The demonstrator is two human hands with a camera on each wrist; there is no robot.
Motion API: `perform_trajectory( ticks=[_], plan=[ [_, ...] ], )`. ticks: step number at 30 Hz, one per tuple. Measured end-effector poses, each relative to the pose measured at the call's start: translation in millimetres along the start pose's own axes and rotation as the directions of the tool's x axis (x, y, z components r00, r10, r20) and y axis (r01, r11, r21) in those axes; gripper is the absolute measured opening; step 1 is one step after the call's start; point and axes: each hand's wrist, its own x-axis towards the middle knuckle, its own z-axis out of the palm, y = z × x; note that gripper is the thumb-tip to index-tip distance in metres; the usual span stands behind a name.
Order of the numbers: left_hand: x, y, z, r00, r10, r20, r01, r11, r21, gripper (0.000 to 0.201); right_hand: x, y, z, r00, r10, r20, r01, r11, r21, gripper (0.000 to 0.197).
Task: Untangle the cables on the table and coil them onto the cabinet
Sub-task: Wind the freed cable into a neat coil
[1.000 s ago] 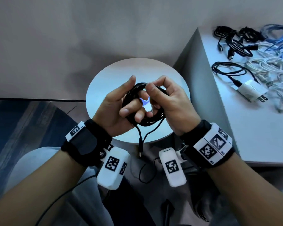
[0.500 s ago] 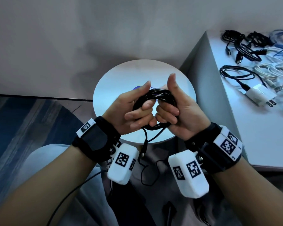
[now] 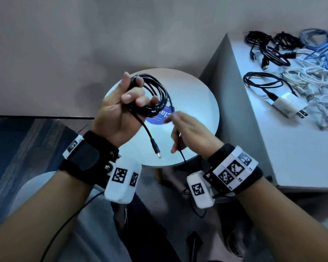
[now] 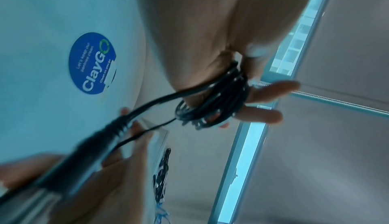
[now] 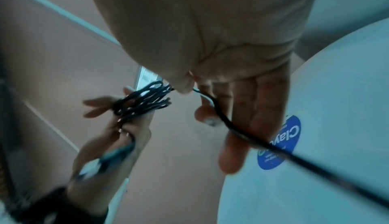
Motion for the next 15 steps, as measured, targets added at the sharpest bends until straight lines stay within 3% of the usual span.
perform_trajectory(
  ticks=[2, 4, 6, 8, 11, 13, 15],
  plan=[
    [4, 1, -7, 0.995, 0.07, -0.072, -0.059, 0.987, 0.147, 0.038, -2, 5, 7, 0.994, 0.054, 0.097, -0.041, 0.991, -0.129, 0.029],
    [5, -3, -13, 0.981, 0.148, -0.128, -0.082, 0.905, 0.417, 0.035, -6, 4, 13, 0.98, 0.083, 0.181, -0.045, 0.978, -0.203, 0.027],
    [4, -12, -16, 0.976, 0.199, -0.09, -0.074, 0.689, 0.721, 0.03, -10, -3, 13, 0.973, 0.06, 0.225, 0.004, 0.962, -0.273, 0.025],
    [2, -22, -15, 0.988, 0.157, -0.002, -0.071, 0.46, 0.885, 0.026, -14, -13, 5, 0.979, -0.01, 0.205, 0.096, 0.907, -0.411, 0.022],
    [-5, -30, -10, 0.991, 0.1, 0.091, -0.117, 0.292, 0.949, 0.019, -17, -27, -16, 0.99, -0.011, 0.144, 0.071, 0.905, -0.418, 0.019],
    [-7, -31, -6, 0.989, 0.104, 0.103, -0.131, 0.317, 0.939, 0.019, -19, -34, -32, 0.994, -0.01, 0.107, 0.046, 0.939, -0.342, 0.014],
    [-8, -33, -3, 0.989, 0.132, 0.072, -0.126, 0.471, 0.873, 0.023, -21, -36, -40, 0.991, -0.033, 0.128, 0.078, 0.926, -0.369, 0.015]
  ],
)
